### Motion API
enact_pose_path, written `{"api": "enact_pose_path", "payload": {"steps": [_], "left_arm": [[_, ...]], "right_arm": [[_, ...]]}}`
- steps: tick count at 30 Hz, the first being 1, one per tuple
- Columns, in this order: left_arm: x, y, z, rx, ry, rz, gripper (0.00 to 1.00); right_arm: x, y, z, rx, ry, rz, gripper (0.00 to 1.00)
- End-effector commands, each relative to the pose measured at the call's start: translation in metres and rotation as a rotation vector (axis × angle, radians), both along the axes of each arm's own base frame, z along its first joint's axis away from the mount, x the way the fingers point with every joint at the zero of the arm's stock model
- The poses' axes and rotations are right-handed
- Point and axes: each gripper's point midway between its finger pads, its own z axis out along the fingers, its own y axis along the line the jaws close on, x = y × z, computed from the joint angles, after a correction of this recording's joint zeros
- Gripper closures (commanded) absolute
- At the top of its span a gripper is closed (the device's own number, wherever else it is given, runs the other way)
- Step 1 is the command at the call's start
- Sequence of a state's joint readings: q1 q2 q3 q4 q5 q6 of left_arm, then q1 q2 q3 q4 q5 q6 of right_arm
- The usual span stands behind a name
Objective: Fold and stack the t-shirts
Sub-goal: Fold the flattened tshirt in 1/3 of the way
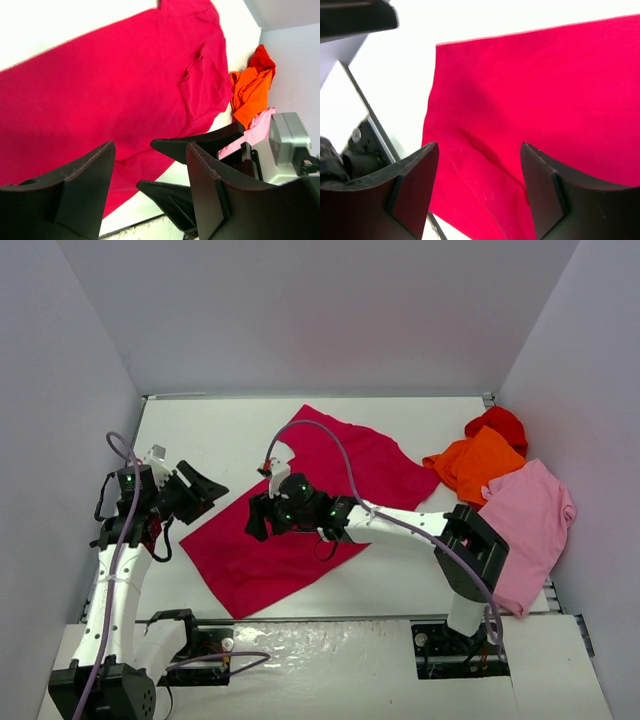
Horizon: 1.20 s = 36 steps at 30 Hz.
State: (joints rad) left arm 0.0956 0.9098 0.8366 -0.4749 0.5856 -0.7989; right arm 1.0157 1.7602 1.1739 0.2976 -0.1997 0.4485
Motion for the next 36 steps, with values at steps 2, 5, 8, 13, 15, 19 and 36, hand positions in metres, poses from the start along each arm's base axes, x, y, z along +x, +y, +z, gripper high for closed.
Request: {"api": "enact_pose_path", "payload": {"steps": [2,5,8,13,15,19,36], "left_arm": [[-0.002,-0.013,-0.02,-0.131,0.05,0.001,0.45],[-0.01,-0.018,-0.037,-0.171,0.103,-0.006,0.45],[-0.015,-0.019,-0.049,-0.178,0.15,-0.003,0.45],[-0.016,-0.016,-0.066,-0.163,0.207,0.016,0.45],[-0.014,-0.015,-0.074,-0.168,0.225,0.026,0.45],[-0.008,-0.015,-0.088,-0.192,0.249,0.047,0.45],[0.009,0.009,-0.113,0.047,0.404,0.028,1.0]], "right_arm": [[-0.043,0.018,0.007,0.058,0.046,0.103,0.35],[-0.069,0.029,-0.001,0.012,0.056,0.16,0.39],[-0.094,0.036,-0.009,-0.026,0.062,0.211,0.39],[-0.113,0.038,-0.017,-0.042,0.088,0.243,0.4],[-0.116,0.039,-0.019,-0.042,0.095,0.25,0.41],[-0.117,0.041,-0.024,-0.045,0.098,0.259,0.41],[-0.118,0.074,-0.042,-0.018,0.116,0.313,0.46]]}}
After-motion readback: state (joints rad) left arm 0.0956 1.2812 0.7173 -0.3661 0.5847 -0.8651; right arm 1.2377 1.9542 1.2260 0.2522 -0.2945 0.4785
